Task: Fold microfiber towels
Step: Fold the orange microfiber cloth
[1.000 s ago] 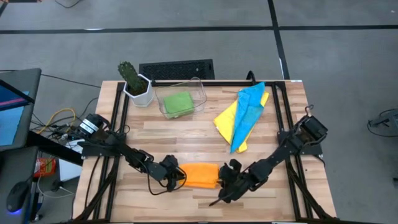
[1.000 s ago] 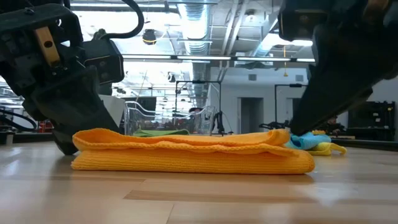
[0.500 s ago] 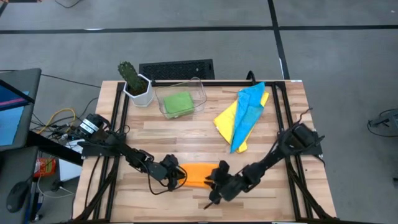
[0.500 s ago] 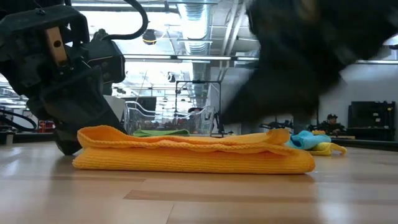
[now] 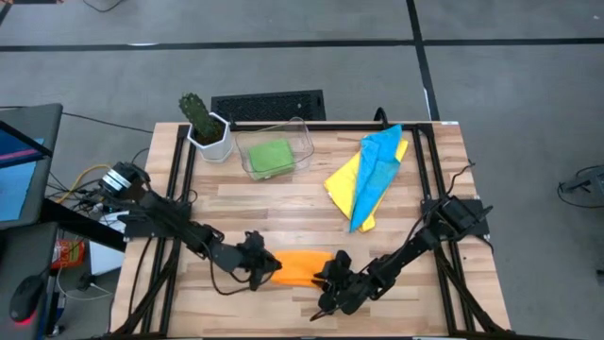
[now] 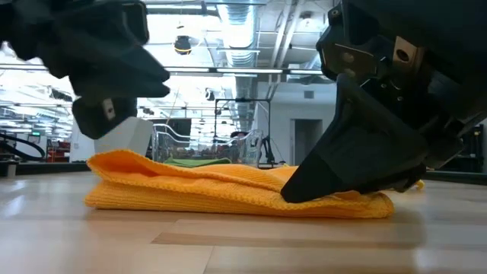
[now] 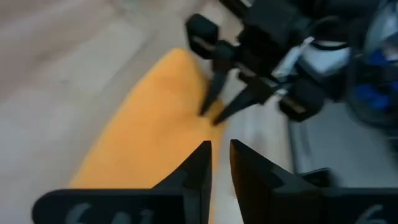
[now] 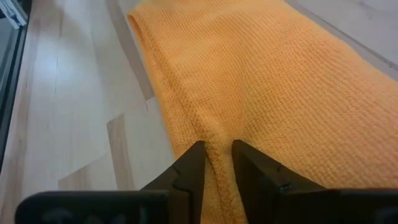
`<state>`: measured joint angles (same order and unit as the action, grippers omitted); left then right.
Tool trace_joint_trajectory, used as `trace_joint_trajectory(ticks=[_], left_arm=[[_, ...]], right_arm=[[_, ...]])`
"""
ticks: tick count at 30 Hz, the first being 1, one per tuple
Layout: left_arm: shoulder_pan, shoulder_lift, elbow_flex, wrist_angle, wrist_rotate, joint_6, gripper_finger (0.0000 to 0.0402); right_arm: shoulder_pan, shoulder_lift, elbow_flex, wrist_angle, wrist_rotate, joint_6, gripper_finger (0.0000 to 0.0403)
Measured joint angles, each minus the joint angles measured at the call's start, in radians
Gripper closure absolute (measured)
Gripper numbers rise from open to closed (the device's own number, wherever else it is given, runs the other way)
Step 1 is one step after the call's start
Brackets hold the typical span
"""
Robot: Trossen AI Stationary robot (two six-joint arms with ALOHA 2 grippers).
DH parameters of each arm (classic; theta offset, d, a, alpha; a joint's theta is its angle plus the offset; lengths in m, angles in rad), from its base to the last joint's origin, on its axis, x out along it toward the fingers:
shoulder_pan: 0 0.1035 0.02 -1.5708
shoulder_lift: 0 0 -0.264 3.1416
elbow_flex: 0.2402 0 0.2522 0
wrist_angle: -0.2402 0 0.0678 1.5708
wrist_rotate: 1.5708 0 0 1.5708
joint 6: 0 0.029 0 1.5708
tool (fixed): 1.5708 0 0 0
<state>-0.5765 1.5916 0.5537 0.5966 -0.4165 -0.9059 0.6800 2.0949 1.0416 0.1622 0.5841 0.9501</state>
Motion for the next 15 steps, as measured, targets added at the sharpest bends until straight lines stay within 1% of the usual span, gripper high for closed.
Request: trace_joint_trajectory(ticks=[3, 5, 7, 11, 15], left_arm=[[-0.021, 0.053, -0.002, 0.038, -0.082, 0.008, 0.0377], [-0.033, 0.092, 0.005, 0.097, -0.082, 0.013, 0.0394], [-0.052, 0.141, 0.039, 0.106, -0.063, 0.014, 0.0397], [-0.079, 0.219, 0.135, -0.058, -0.081, 0.026, 0.0401], [-0.081, 0.270, 0.227, -0.309, -0.105, 0.000, 0.0401]], right_arm=[[0.000, 0.000, 0.000, 0.001, 0.001, -0.003, 0.0292], [0.000, 0.001, -0.001, 0.004, 0.002, -0.005, 0.0292], [0.000, 0.001, -0.001, 0.003, 0.002, -0.006, 0.0292], [-0.006, 0.001, -0.002, 0.004, -0.002, -0.006, 0.0292], [-0.006, 0.001, -0.002, 0.004, -0.002, -0.008, 0.0292]])
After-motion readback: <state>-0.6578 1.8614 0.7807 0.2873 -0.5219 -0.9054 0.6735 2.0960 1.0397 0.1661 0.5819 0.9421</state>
